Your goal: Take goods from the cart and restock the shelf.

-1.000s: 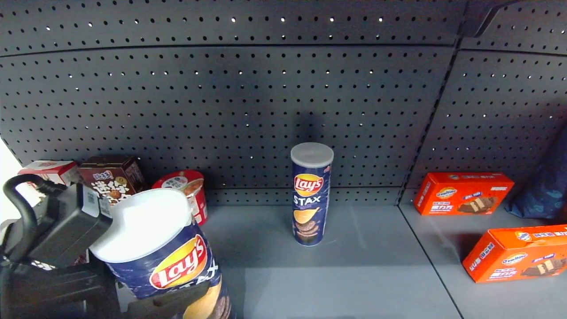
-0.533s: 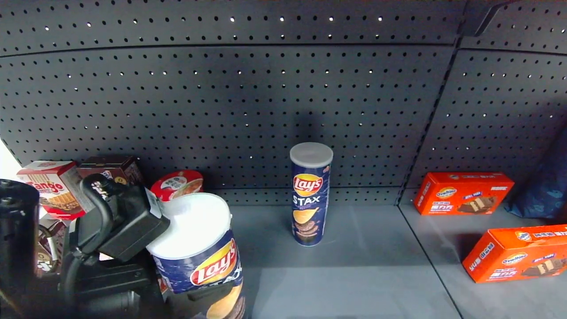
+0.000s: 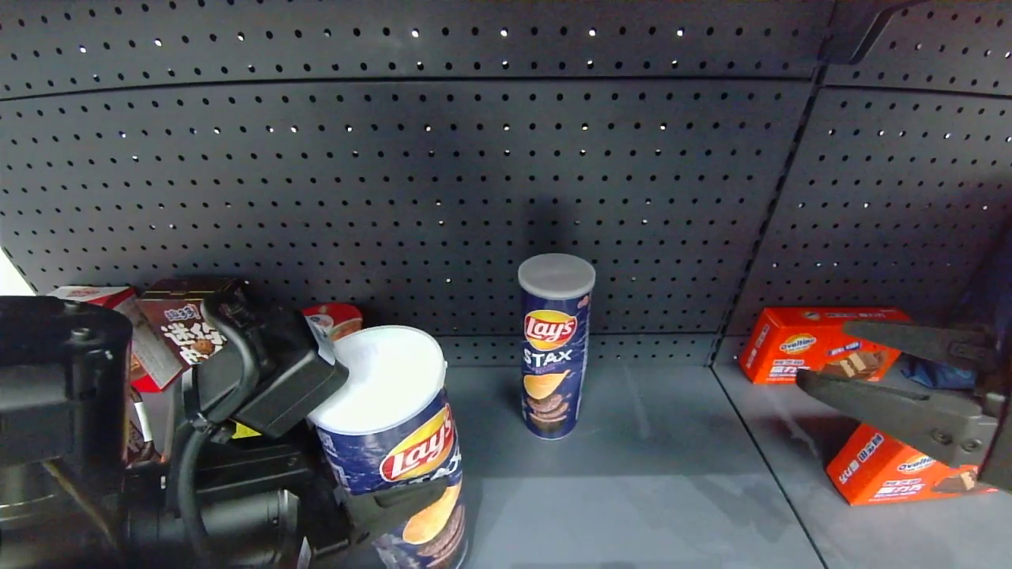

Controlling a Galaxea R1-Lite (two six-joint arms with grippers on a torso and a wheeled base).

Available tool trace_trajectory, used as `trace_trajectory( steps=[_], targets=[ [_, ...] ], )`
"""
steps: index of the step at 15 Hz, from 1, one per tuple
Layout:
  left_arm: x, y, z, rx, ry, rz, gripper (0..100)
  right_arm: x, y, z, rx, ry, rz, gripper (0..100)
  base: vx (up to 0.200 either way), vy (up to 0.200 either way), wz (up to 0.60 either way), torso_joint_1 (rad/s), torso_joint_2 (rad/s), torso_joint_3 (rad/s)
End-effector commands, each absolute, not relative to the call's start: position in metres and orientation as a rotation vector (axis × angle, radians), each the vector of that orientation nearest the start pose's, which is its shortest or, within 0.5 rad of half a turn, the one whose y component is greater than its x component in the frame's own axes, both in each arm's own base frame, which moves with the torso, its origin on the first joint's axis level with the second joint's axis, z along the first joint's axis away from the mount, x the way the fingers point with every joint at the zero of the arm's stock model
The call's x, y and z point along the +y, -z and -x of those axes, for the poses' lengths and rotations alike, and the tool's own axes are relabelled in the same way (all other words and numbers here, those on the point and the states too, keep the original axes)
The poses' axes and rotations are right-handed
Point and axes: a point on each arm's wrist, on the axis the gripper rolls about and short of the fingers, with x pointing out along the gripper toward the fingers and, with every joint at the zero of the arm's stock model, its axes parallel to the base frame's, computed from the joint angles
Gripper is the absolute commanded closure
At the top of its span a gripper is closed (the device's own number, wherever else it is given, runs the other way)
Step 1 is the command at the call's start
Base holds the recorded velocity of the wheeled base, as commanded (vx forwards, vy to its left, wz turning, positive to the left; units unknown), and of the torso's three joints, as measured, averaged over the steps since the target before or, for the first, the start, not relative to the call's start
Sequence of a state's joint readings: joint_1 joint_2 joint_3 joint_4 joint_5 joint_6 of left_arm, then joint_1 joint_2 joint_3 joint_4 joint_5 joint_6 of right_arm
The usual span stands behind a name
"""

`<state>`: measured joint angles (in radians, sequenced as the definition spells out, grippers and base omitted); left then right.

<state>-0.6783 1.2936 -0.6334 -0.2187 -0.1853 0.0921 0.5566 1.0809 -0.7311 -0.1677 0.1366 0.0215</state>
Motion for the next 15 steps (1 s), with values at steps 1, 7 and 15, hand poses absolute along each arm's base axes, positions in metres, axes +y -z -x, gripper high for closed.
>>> trace_trajectory(
  steps=[1,7,15],
  targets=[
    [-0.125,-0.195,-0.149,0.411,0.868,-0.197,100,0.101,-0.246,-0.155,0.261,-0.718,0.065,0,0.0,0.0,0.0,0.0,0.0,0.0],
    [-0.119,-0.194,-0.144,0.407,0.865,-0.194,100,0.133,-0.237,-0.217,0.211,-0.901,0.106,0,0.0,0.0,0.0,0.0,0.0,0.0],
    [-0.118,-0.191,-0.144,0.419,0.86,-0.192,100,0.145,-0.217,-0.262,0.133,-1.208,0.068,0,0.0,0.0,0.0,0.0,0.0,0.0]
  ],
)
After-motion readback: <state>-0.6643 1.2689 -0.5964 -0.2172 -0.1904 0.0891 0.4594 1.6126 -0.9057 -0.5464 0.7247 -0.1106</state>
